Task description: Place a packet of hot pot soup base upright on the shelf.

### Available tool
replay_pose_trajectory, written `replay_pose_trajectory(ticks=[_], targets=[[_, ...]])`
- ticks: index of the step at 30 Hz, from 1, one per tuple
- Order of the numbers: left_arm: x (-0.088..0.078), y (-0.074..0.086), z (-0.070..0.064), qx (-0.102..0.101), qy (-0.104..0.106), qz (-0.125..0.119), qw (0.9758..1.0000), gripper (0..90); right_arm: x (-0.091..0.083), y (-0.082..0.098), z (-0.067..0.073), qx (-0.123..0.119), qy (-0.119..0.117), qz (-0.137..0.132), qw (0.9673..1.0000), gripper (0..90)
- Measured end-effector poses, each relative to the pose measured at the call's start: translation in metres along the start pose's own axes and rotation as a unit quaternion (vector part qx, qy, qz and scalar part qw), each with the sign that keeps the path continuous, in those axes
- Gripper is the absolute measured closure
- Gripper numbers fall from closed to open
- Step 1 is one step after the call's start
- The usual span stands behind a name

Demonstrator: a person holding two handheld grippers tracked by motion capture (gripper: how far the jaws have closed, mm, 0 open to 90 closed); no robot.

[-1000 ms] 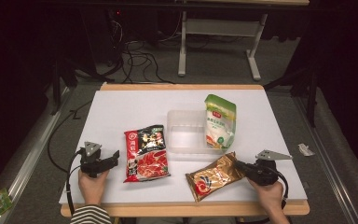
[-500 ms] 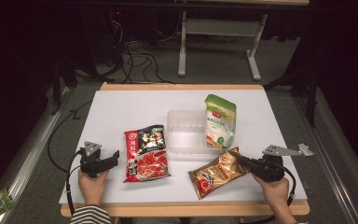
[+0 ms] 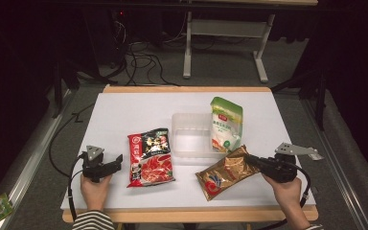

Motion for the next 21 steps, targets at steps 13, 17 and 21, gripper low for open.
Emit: replay_pose_trajectory(ticks=[13,17,21], targets=[[0.0,0.0,-0.001,0.007,0.002,0.002,1.0,19.1,-0.016,-0.029,0.012,-0.021,-0.017,-0.02,0.9994,90.0],[0.001,0.0,0.0,0.003,0.003,0.003,1.0,19.1,-0.019,-0.037,0.016,-0.018,-0.039,-0.028,0.9987,90.0],[0.0,0.0,-0.001,0.003,0.001,0.001,1.0,18.9,-0.022,-0.044,0.02,-0.023,-0.045,-0.03,0.9983,90.0]])
Point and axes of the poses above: each handheld gripper's, and its own axes: x roughly forward along the jaws, y roughly out of its underside, z roughly to its left, the point moved 7 cm from there along x, roughly forward along the jaws, and after that the axes turned 4 degrees about z, right-handed, at the moved point
